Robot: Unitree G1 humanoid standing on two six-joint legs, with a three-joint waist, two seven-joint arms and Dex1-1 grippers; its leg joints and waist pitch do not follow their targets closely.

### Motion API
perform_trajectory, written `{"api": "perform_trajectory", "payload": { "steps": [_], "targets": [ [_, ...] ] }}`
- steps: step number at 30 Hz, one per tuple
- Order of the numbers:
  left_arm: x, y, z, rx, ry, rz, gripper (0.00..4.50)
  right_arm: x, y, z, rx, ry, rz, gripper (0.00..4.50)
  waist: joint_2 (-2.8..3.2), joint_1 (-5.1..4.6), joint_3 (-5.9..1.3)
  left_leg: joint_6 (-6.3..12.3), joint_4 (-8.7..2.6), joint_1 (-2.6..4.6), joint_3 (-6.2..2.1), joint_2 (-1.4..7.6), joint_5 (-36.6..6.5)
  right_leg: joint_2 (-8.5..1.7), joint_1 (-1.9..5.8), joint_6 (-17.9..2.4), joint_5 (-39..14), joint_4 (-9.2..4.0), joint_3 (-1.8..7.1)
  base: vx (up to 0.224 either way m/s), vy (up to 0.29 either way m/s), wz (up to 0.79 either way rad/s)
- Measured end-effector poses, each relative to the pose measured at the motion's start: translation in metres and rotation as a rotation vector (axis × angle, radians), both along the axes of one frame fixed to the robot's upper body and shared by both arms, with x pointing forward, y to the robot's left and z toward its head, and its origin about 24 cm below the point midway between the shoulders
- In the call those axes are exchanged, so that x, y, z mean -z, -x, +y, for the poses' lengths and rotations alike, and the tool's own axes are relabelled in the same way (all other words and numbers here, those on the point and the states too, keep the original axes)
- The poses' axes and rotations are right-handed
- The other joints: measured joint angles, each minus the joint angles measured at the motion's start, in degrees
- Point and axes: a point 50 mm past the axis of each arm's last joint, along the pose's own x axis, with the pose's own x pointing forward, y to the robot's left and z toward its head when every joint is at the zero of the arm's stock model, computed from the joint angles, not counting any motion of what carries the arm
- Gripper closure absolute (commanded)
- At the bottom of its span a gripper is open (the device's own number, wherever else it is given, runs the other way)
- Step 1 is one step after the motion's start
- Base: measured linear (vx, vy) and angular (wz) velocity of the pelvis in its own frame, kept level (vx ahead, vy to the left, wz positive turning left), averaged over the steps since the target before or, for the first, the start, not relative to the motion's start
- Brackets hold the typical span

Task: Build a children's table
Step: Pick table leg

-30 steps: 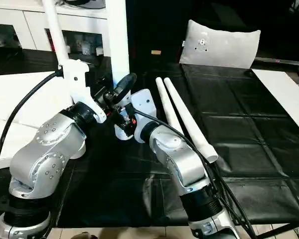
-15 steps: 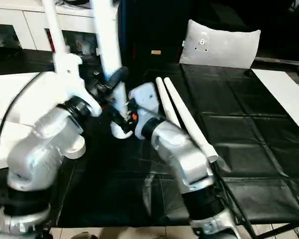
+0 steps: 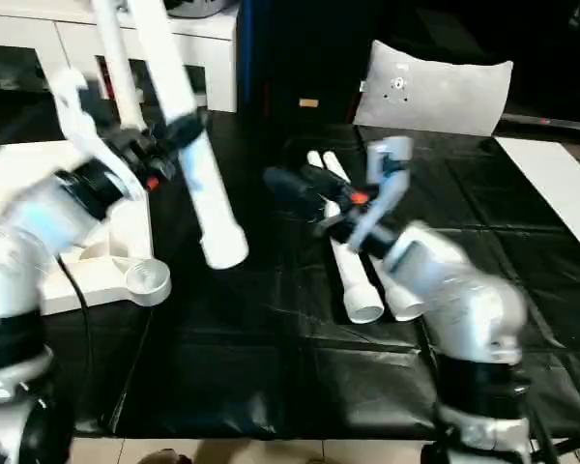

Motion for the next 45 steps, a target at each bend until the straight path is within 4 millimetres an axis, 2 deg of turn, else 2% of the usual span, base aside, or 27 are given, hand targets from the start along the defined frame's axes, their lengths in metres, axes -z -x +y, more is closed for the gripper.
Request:
{"api": "perform_trajectory", "payload": {
  "steps": [6, 11, 16, 22, 26, 31, 34, 40, 45],
  "targets": [
    [-0.005, 0.006, -0.002, 0.116, 0.036, 0.003, 2.7, -0.005, 0.003, -0.001, -0.058, -0.033, 0.026, 0.0, 0.03, 0.25, -0.02, -0.05, -0.01, 0.02, 0.0, 0.01, 0.0, 0.0, 0.02, 0.0, 0.0, 0.01, -0.03, 0.0, 0.0, 0.0],
    [-0.016, 0.012, -0.005, 0.226, 0.113, -0.022, 2.7, -0.006, 0.007, 0.001, -0.124, -0.058, 0.052, 0.0, 0.05, 0.92, -0.03, -0.1, -0.01, 0.02, 0.01, 0.01, 0.1, -0.01, 0.02, 0.0, 0.0, 0.02, -0.03, 0.0, 0.0, 0.0],
    [-0.017, 0.014, -0.003, 0.258, 0.112, -0.026, 2.7, -0.009, 0.01, -0.001, -0.148, -0.04, 0.026, 0.0, 0.04, 1.52, -0.03, -0.13, -0.02, 0.02, 0.0, 0.01, 0.1, 0.0, 0.03, 0.0, 0.0, 0.03, -0.04, 0.0, 0.0, 0.0],
    [-0.017, 0.018, -0.005, 0.323, 0.065, -0.028, 2.7, -0.016, 0.017, 0.001, -0.248, 0.062, -0.062, 0.0, 0.03, 1.86, -0.04, -0.13, -0.02, 0.03, 0.0, 0.01, 0.1, -0.02, 0.07, 0.0, 0.0, 0.02, -0.05, 0.0, 0.0, 0.0],
    [-0.017, 0.023, -0.014, 0.432, -0.013, -0.046, 2.7, -0.016, 0.027, 0.007, -0.399, 0.159, -0.119, 0.0, 0.01, 1.83, -0.05, -0.13, -0.03, 0.05, 0.0, 0.02, 0.1, -0.02, 0.06, 0.0, 0.0, 0.02, -0.06, 0.0, 0.0, 0.0],
    [-0.014, 0.025, -0.023, 0.527, -0.135, -0.064, 2.7, -0.012, 0.031, 0.013, -0.51, 0.198, -0.145, 0.0, 0.01, 1.81, -0.05, -0.12, -0.02, 0.05, 0.0, 0.02, 0.1, -0.03, 0.07, 0.0, 0.0, 0.04, -0.06, 0.0, 0.0, 0.0],
    [-0.014, 0.025, -0.03, 0.566, -0.219, -0.101, 2.7, 0.003, 0.027, 0.016, -0.542, 0.314, -0.146, 0.0, -0.02, 1.84, -0.06, -0.13, -0.02, 0.05, 0.0, 0.02, 0.1, -0.04, 0.08, 0.0, 0.0, 0.04, -0.06, 0.0, 0.0, 0.0],
    [-0.01, 0.028, -0.044, 0.654, -0.239, -0.142, 2.7, 0.017, 0.026, 0.025, -0.598, 0.338, -0.158, 0.0, 0.0, 1.69, -0.05, -0.12, -0.02, 0.05, 0.01, 0.03, 0.1, -0.04, 0.07, -0.1, 0.1, 0.06, -0.07, 0.0, 0.0, 0.0],
    [-0.021, 0.032, -0.048, 0.717, -0.238, -0.207, 2.7, 0.021, 0.023, 0.026, -0.608, 0.317, -0.172, 0.0, -0.02, 1.68, -0.06, -0.11, -0.01, 0.05, 0.02, 0.03, 0.1, -0.04, 0.07, -0.1, 0.1, 0.07, -0.06, 0.0, 0.0, 0.0]
  ]
}}
